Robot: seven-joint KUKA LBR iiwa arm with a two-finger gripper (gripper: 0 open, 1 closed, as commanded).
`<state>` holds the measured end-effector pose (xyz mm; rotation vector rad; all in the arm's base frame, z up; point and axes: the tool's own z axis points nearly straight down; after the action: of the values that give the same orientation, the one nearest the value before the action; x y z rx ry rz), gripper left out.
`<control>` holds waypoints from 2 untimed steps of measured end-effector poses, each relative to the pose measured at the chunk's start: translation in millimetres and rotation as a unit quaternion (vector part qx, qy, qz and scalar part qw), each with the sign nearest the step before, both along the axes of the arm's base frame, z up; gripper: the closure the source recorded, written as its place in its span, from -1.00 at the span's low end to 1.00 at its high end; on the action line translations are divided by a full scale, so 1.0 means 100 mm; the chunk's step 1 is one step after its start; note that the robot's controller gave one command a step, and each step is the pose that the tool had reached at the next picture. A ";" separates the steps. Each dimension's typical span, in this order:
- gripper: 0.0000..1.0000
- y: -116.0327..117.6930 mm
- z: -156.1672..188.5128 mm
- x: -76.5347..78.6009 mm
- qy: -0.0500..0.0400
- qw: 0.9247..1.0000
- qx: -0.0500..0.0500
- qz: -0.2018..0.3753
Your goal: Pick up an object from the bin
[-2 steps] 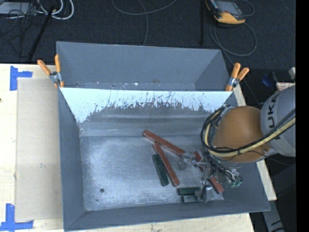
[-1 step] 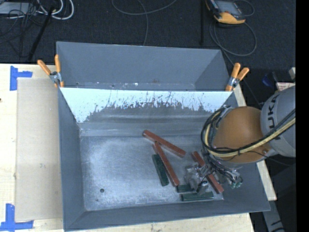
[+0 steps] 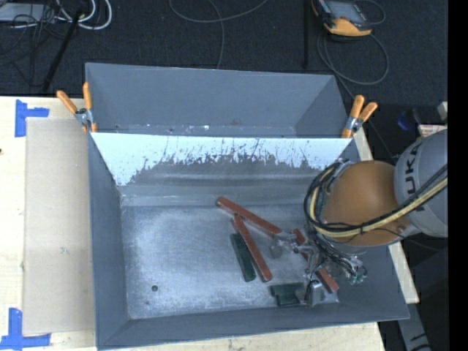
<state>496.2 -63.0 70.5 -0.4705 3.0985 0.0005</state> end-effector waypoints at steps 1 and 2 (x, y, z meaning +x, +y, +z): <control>-1.00 0.09 0.03 -0.17 -0.010 0.994 -0.001 0.107; -1.00 0.65 0.02 -0.20 -0.006 0.969 -0.003 0.246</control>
Offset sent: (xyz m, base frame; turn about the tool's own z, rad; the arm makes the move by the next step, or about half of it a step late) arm -0.0248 0.0072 -0.0005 -0.2152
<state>476.2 1.8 72.6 -1.2133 2.8787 -0.0083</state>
